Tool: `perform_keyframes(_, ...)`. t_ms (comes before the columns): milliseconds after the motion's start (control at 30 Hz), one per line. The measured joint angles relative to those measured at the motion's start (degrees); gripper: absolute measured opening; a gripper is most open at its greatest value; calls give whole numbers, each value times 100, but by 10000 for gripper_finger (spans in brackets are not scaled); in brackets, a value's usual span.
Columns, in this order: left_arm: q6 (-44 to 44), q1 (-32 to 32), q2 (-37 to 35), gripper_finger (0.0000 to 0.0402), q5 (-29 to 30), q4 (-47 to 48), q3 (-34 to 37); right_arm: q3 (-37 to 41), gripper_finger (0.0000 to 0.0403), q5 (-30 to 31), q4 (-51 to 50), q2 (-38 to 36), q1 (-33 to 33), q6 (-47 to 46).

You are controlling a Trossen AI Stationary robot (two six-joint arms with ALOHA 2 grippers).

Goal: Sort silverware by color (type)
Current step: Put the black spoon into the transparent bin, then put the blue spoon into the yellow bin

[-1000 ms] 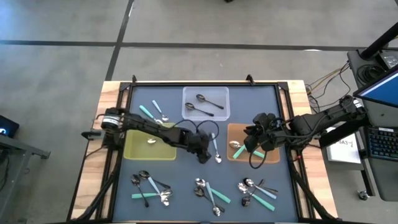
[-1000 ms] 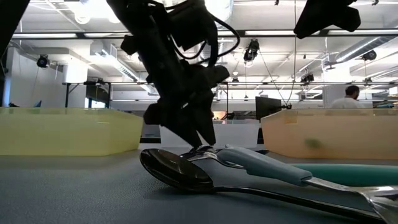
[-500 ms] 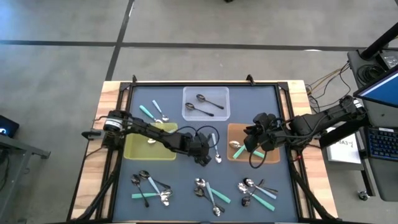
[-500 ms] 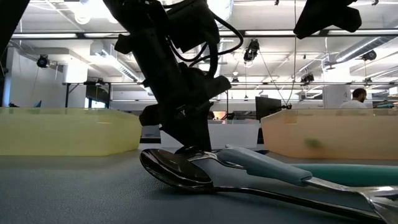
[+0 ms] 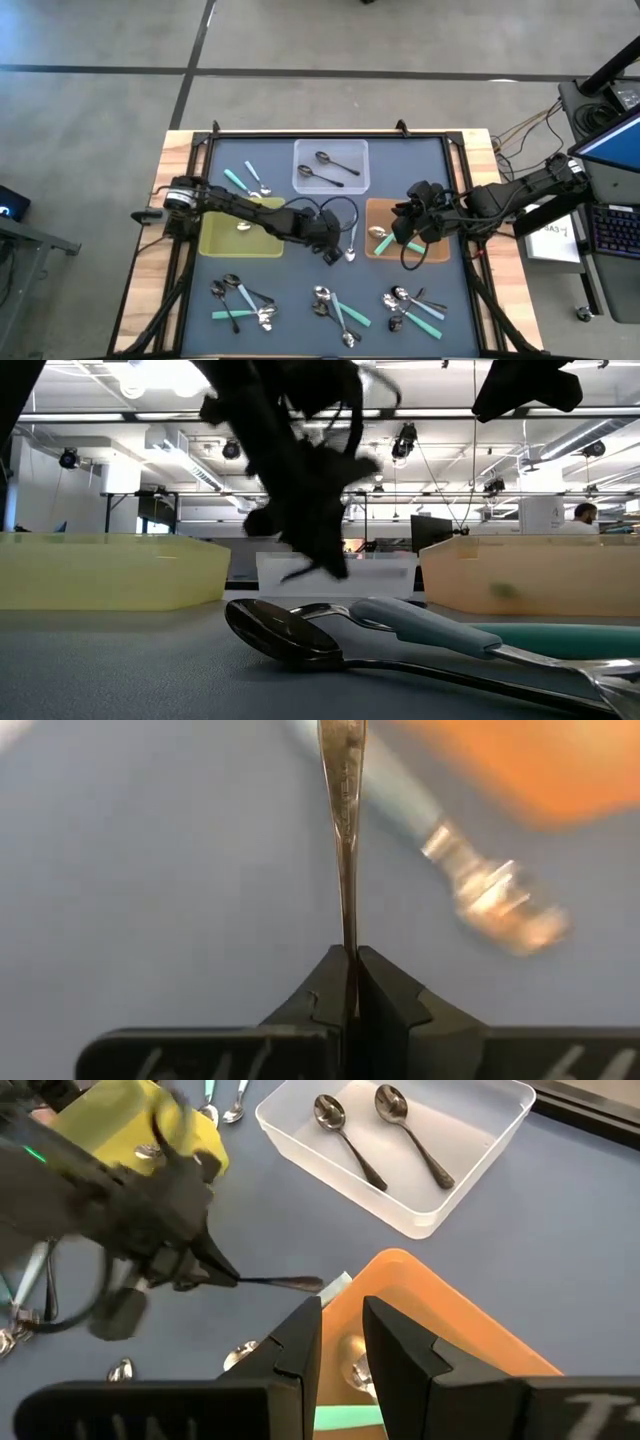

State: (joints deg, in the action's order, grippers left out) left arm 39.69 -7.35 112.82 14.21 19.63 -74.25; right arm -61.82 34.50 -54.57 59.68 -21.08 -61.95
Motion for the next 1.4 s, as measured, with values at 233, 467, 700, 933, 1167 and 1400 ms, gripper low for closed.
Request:
perform_keyframes(233, -550, 214, -43, 1, 191, 392, -490, 0, 68, -1, -12, 0, 0, 45)
perform_keyframes(467, -1560, 977, -58, 1, 583, 1117, -1149, -1, 68, 0, -19, 0, -1, 43)
perform_keyframes(700, -2372, 2127, -62, 0, 607, 1487, -1463, 0, 68, 2, -81, 0, -1, 44)
perform_keyframes(933, -2844, 2816, -62, 5, -14, 1439, -1382, 0, 68, 2, -81, 0, 0, -40)
perform_keyframes(1167, -3090, 2890, -69, 47, -564, 1433, -1402, 0, 68, 158, -84, 0, 11, -50)
perform_keyframes(1400, -3106, 2844, -69, 98, -2546, 1632, -1411, 2, 68, 315, -90, 0, 11, -54)
